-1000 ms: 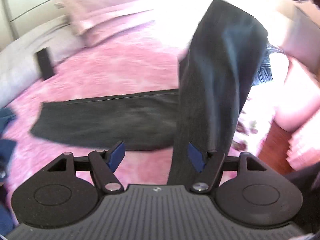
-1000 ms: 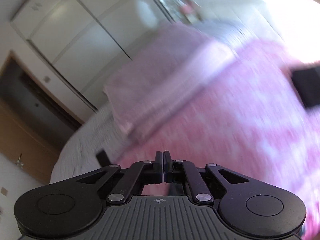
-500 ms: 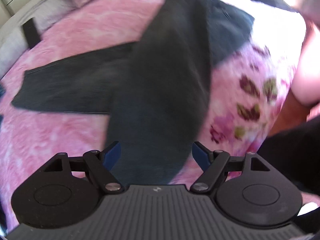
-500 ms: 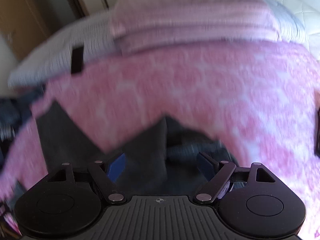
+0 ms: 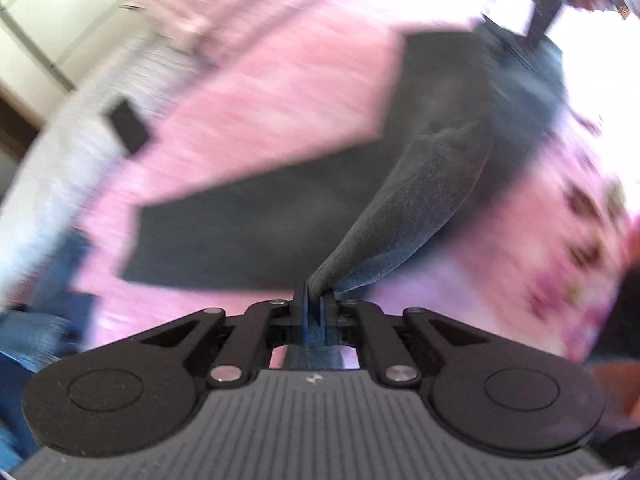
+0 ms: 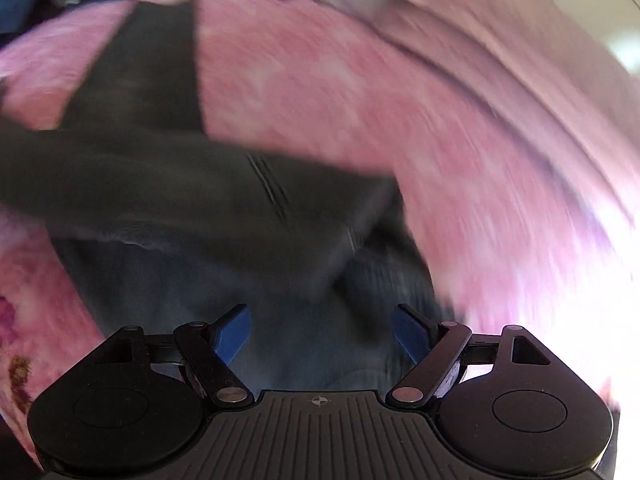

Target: Fold clothes

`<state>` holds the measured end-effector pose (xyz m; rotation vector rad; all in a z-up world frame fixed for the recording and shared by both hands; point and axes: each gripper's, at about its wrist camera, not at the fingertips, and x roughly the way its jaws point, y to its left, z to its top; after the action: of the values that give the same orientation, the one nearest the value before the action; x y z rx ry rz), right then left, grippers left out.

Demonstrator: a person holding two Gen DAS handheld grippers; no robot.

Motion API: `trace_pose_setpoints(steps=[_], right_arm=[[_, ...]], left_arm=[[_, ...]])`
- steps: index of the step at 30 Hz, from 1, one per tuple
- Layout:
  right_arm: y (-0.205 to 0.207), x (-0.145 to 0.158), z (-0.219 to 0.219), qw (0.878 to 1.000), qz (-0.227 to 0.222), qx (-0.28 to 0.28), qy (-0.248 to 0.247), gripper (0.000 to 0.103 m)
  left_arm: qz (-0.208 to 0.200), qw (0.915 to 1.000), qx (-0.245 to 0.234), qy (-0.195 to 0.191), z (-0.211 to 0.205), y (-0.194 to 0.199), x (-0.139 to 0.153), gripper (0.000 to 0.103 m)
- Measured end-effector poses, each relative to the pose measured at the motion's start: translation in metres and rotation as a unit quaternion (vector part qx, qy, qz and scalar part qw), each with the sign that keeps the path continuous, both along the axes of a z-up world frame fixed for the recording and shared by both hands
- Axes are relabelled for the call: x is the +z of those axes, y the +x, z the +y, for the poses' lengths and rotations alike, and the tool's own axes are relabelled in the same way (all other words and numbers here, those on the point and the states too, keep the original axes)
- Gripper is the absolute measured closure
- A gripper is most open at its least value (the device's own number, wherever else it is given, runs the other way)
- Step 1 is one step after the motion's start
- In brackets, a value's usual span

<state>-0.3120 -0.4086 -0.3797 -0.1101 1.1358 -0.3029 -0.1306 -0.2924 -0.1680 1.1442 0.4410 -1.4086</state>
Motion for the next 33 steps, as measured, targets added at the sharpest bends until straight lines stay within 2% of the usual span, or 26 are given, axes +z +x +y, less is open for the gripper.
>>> trace_pose_setpoints(steps=[2,4,5,7,8,11,14,16,19,22,24,28,31,33], right_arm=[[0.013,0.005,-0.01,1.0,-0.02,0.019,0.001,0.022],[0.025,0.014,-0.029,0.999,-0.047,0.004,-0.005,0.022],[0.026,0.018,-0.042,0.998,-0.06,-0.016,-0.003,0.022],[0.022,0.028,-0.067,0.995,-0.082,-0.058,0.003,0.022],[0.018,0.033,-0.078,0.993,-0.091,-0.079,0.006,0.022],[-0.006,0.04,-0.097,0.989,-0.081,-0.121,0.017,0.022],[-0.039,0.032,-0.103,0.985,-0.064,-0.154,0.044,0.022],[-0.057,0.024,-0.102,0.981,-0.046,-0.178,0.067,0.022],[-0.068,0.014,-0.082,0.978,-0.023,-0.19,0.081,0.022],[-0.054,0.006,-0.063,0.991,-0.013,-0.121,0.06,0.022],[-0.036,0.0,-0.059,0.996,-0.015,-0.077,0.05,0.022],[0.006,-0.022,-0.077,0.997,-0.022,-0.054,0.047,0.022],[0.015,-0.025,-0.115,0.995,-0.033,-0.088,0.047,0.022],[0.015,-0.023,-0.142,0.991,-0.046,-0.118,0.036,0.023]], left_arm=[[-0.036,0.999,-0.011,-0.024,-0.042,0.029,0.023,0.099],[-0.061,0.997,-0.024,-0.042,-0.092,0.052,0.035,0.098],[-0.071,0.9962,-0.023,-0.046,-0.119,0.062,0.035,0.096],[-0.092,0.9947,-0.006,-0.045,-0.171,0.079,0.028,0.084],[-0.103,0.9937,0.003,-0.044,-0.197,0.088,0.024,0.071],[-0.102,0.9933,0.027,-0.049,-0.228,0.092,0.012,0.072],[-0.046,0.998,0.03,-0.03,-0.212,0.074,-0.007,0.055],[-0.014,0.9998,0.017,0.002,-0.194,0.056,-0.026,0.052],[0.009,0.9979,-0.004,0.064,-0.16,0.033,-0.062,0.05],[0.025,0.993,-0.015,0.115,-0.13,0.016,-0.095,0.049],[0.037,0.9912,-0.008,0.126,-0.121,0.017,-0.107,0.049],[0.036,0.9913,0.005,0.126,-0.125,0.038,-0.12,0.049],[0.008,0.9925,0.002,0.122,-0.142,0.068,-0.123,0.05],[-0.026,0.9934,-0.005,0.111,-0.157,0.088,-0.122,0.051]])
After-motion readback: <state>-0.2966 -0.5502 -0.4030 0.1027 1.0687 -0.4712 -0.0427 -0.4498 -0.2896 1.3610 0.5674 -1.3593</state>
